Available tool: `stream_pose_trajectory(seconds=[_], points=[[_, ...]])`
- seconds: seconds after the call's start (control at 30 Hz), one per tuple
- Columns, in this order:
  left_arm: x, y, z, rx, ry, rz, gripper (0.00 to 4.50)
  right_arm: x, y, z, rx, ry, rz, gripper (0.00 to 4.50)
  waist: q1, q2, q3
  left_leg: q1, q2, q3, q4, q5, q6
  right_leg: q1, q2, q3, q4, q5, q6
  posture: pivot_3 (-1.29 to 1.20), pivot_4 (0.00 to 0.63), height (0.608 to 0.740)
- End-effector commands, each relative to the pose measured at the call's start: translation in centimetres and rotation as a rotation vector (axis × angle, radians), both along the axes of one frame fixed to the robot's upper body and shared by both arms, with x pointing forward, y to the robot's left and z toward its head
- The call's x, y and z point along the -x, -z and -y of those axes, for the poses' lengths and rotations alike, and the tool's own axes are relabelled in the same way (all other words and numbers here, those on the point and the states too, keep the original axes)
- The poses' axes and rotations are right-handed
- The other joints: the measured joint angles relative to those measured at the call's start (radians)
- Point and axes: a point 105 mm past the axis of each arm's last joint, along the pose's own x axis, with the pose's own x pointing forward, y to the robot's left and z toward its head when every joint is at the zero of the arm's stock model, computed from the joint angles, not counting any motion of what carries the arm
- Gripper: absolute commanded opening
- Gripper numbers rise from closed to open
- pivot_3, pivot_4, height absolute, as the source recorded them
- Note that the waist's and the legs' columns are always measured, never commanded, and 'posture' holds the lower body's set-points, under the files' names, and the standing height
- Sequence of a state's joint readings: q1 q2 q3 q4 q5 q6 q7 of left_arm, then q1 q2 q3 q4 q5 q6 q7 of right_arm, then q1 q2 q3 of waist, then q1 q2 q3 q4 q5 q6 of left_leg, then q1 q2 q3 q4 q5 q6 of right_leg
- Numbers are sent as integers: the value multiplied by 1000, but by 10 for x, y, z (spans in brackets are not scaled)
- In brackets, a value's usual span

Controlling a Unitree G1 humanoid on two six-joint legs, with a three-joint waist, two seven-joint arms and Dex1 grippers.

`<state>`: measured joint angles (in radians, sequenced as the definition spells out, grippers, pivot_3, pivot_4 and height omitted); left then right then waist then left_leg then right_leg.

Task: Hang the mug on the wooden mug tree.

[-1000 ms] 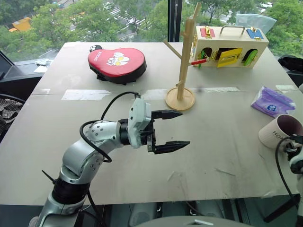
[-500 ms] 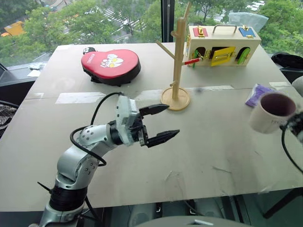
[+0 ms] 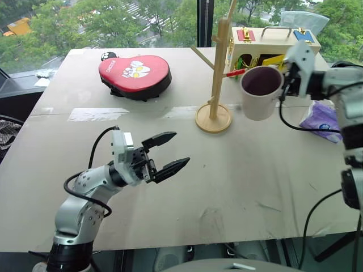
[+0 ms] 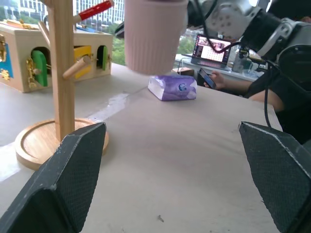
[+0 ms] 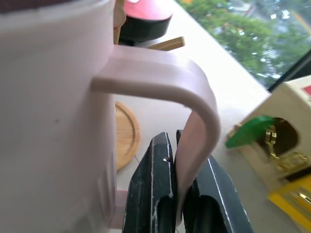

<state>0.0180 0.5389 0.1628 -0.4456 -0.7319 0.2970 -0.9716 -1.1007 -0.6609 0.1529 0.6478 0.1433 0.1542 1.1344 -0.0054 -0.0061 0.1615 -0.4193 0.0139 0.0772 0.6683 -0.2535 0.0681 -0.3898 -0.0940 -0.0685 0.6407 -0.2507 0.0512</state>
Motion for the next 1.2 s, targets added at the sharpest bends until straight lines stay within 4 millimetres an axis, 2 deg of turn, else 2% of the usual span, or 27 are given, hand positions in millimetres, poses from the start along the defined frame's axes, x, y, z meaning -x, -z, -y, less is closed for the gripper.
stream_pose_trajectory(seconds=[0.03, 0.27, 0.4, 0.53, 0.63, 0.73, 0.83, 0.87, 0.97, 1.03, 1.13, 1.2], points=[[10, -13, -3, 24, -19, 62, 4500, -10, -15, -8, 69, -35, 52, 17, -5, 0, 1, 0, -1, 0, 0, 0, 0, 0, -1, 0, 0, 0, 0, 0, 150, 731], [22, -23, -17, 101, -78, 115, 4500, -19, -32, -36, 79, -89, 90, 17, -12, 1, 1, 2, 0, -1, 0, 0, 0, 0, -1, -1, 3, 0, 0, 0, 150, 731], [23, -25, -22, 122, -95, 129, 4500, -21, -35, -44, 92, -105, 96, 17, -12, 1, 1, 2, 0, 0, 0, 0, -1, 0, -1, -1, 3, 0, 0, 0, 150, 731], [22, -28, -26, 148, -112, 152, 4500, -23, -31, -53, 137, -108, 78, 17, -13, 1, 1, 2, -1, 0, 0, 0, -1, 0, -2, 0, 3, 0, 0, 0, 150, 731], [19, -31, -28, 154, -133, 179, 4500, -28, -19, -58, 185, -79, 54, 17, -14, 1, 1, 2, -1, 0, 0, 0, -1, 0, -2, -1, 3, 0, 0, 0, 150, 731], [15, -34, -27, 165, -134, 200, 4500, -29, -19, -58, 169, -68, 60, 982, -13, 1, 1, 2, -1, 0, 0, 0, -1, 0, -1, -1, 3, 0, 0, 0, 150, 731], [14, -35, -25, 172, -128, 204, 4500, -29, -31, -44, 107, -38, 81, 2388, -11, 1, 1, 2, -1, 0, 0, 0, -1, 0, -1, -1, 3, 0, 0, 0, 150, 731], [13, -34, -24, 168, -126, 198, 4500, -27, -36, -33, 81, -32, 77, 2623, -10, 1, 1, 2, -1, 0, 0, 0, -1, 0, -2, -1, 3, 0, 0, 0, 150, 731], [11, -26, -22, 136, -135, 159, 4500, -18, -47, 3, 35, -1, 77, 2623, -4, 1, 2, 1, -2, 0, 0, 0, -1, 0, -2, -2, 2, 0, 0, 0, 150, 731], [10, -21, -21, 117, -145, 132, 4500, -11, -49, 20, 22, 9, 76, 2623, -5, 1, 2, 1, -3, -1, 0, 0, -1, 1, -3, -2, 1, 0, 0, 0, 150, 731], [3, -5, -20, 52, -197, 38, 4500, 16, -37, 67, -5, 75, 45, 2623, -3, 0, 1, 1, -2, -2, 0, 0, -1, 2, -5, -2, 1, 0, 0, 0, 150, 731], [0, 1, -22, 20, -226, 3, 4500, 38, -23, 83, -13, 108, 14, 2623, -2, 2, 2, 2, -2, -4, 0, 0, -1, 3, -8, -3, 1, 0, 0, 0, 150, 731]])
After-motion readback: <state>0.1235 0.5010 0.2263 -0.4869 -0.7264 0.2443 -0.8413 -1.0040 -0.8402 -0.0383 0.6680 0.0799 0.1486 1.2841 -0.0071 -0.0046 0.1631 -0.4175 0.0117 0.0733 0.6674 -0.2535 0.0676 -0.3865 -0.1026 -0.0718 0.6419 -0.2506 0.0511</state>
